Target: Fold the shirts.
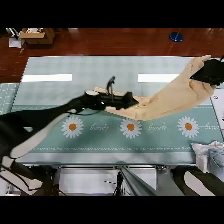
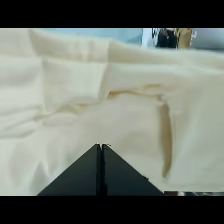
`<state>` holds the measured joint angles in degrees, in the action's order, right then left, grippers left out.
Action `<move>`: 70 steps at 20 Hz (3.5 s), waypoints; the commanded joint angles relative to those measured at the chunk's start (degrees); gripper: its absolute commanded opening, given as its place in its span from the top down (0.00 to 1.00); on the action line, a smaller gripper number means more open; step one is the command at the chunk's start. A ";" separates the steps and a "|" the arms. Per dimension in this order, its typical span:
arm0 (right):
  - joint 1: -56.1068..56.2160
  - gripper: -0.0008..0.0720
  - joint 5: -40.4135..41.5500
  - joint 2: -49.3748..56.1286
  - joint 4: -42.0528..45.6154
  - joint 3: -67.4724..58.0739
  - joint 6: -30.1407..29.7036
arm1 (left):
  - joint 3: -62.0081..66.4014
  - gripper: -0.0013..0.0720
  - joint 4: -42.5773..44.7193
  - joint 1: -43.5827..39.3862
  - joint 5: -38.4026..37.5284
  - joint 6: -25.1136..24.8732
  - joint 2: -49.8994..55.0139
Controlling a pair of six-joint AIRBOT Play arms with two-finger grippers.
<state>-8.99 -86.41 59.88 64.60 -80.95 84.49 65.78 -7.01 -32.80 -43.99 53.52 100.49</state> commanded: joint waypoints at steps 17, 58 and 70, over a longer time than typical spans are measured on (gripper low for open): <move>39.98 0.94 40.57 33.57 4.00 -0.04 7.04 | -3.32 0.96 22.51 56.46 -29.83 5.16 -43.28; 14.78 0.19 31.21 34.07 -31.32 24.83 -8.22 | -3.45 0.96 33.27 54.10 -31.04 6.38 -43.15; 8.85 0.94 15.17 12.48 -19.93 17.44 -7.61 | -3.45 0.96 34.99 54.07 -31.01 6.21 -43.15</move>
<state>4.21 -64.97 80.97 37.34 -60.23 72.16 62.33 26.65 21.32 -75.05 59.83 57.30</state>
